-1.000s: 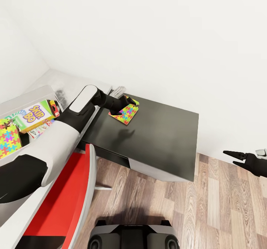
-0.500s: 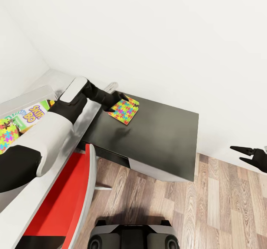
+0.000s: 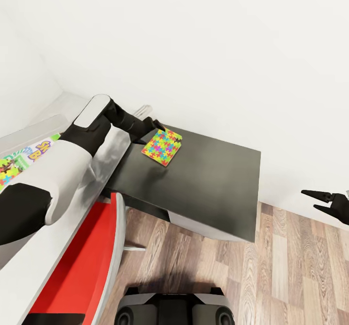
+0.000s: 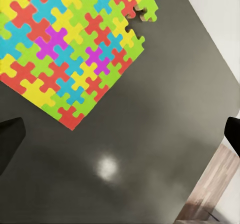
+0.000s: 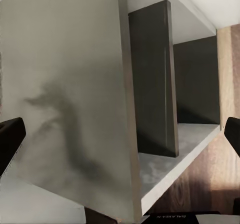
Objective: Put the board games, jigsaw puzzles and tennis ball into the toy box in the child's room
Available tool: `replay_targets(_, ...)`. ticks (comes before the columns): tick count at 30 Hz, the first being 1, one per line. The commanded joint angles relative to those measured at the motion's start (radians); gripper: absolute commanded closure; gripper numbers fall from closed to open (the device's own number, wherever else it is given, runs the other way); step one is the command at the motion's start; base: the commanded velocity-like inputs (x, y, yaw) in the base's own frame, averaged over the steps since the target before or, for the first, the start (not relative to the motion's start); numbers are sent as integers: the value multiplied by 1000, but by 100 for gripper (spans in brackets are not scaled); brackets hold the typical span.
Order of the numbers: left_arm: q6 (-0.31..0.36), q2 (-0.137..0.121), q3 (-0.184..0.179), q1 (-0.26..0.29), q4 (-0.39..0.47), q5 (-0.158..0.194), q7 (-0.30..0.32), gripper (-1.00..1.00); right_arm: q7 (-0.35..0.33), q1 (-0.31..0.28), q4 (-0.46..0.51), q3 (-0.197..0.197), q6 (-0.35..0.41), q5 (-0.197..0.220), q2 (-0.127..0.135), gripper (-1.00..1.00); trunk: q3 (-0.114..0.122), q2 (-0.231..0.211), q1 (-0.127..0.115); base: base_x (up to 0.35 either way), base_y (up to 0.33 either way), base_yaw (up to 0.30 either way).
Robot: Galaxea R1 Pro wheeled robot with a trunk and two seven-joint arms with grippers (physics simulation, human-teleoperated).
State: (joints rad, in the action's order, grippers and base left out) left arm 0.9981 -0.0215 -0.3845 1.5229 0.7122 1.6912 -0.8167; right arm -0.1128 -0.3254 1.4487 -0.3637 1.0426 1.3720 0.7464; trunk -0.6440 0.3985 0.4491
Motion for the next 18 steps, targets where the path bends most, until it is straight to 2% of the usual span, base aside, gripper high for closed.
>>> replay_targets(1,-1,-2,-4,-2,1,11,-10,-100,-10,-1,0,-1,5,-10,0,-100,-1,2,1,216,0,0)
replay_targets(8,0,-5,-5,-11,0,11,-10,-100,-10,-1,-1,-3,5,-10,0,-100,-1,2,1,181,0,0)
replay_targets(18,0,-5,-5,-15,0,11,-10,-100,-10,-1,1,-3,5,-10,1,-100,-1,2,1,64,0,0)
